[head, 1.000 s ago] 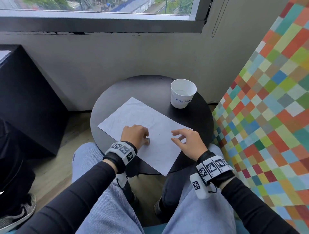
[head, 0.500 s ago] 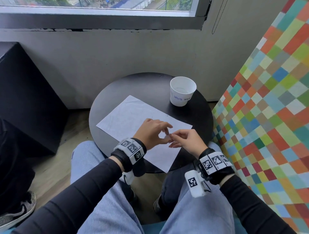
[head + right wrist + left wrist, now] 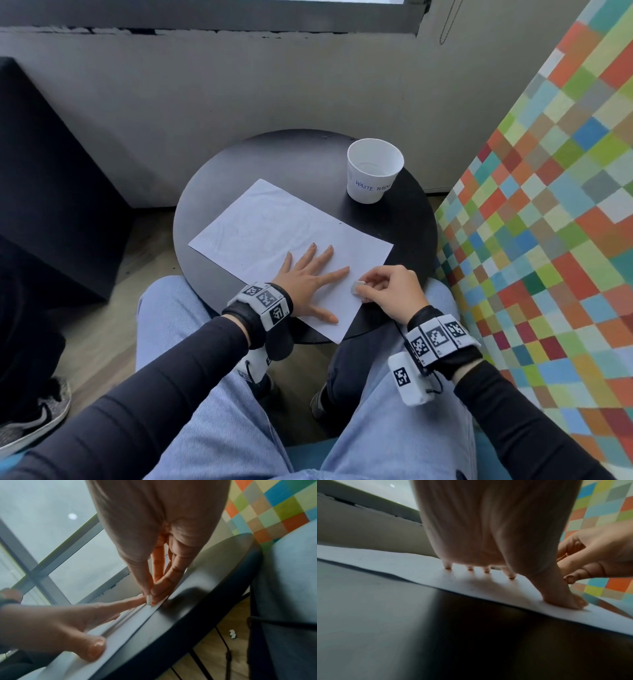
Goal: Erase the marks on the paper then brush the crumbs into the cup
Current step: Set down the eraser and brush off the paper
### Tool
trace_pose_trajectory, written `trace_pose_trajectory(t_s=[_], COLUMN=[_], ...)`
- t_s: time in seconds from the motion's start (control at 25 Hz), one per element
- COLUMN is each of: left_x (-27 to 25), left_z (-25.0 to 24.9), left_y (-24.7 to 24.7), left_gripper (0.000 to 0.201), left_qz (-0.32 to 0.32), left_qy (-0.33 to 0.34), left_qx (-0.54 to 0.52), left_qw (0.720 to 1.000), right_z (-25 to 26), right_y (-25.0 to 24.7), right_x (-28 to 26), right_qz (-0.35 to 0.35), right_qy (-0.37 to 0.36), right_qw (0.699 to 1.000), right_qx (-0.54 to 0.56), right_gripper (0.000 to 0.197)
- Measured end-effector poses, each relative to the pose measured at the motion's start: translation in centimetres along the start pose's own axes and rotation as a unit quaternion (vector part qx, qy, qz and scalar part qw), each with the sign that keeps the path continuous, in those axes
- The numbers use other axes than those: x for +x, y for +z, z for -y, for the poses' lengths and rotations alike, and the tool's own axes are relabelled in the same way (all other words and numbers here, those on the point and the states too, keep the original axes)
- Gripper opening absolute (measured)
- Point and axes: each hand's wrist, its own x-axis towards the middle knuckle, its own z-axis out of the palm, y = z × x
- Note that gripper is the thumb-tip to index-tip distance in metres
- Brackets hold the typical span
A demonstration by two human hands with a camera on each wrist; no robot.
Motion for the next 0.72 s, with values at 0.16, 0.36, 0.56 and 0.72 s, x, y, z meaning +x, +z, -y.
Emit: trace_pose_trajectory(t_s=[0.16,0.36,0.56,0.72], left_x=[0.0,0.0,0.0,-0.2], left_z=[0.0,-0.1,-0.3,-0.4], left_y=[0.0,0.0,-0.2,-0.3], left_gripper=[0.103,0.104,0.105,0.105], left_qz=[0.004,0.008,0.007,0.016], left_qy=[-0.005,-0.005,-0.007,-0.011], left_qx=[0.001,0.002,0.002,0.006], left_qw=[1.000,1.000,1.000,1.000], right_z=[0.5,1.0,1.0,1.2], right_y=[0.1,0.3,-0.3,-0.3], right_x=[0.0,0.4,0.9,0.8], right_qz=[0.039,0.022,0.020,0.086], right_qy=[-0.004,-0.014,-0.021,-0.028], right_qw=[0.999,0.999,0.998,0.992], right_qx=[-0.004,-0.038,-0.059,-0.088], right_gripper=[0.006,0.005,0.004,0.004])
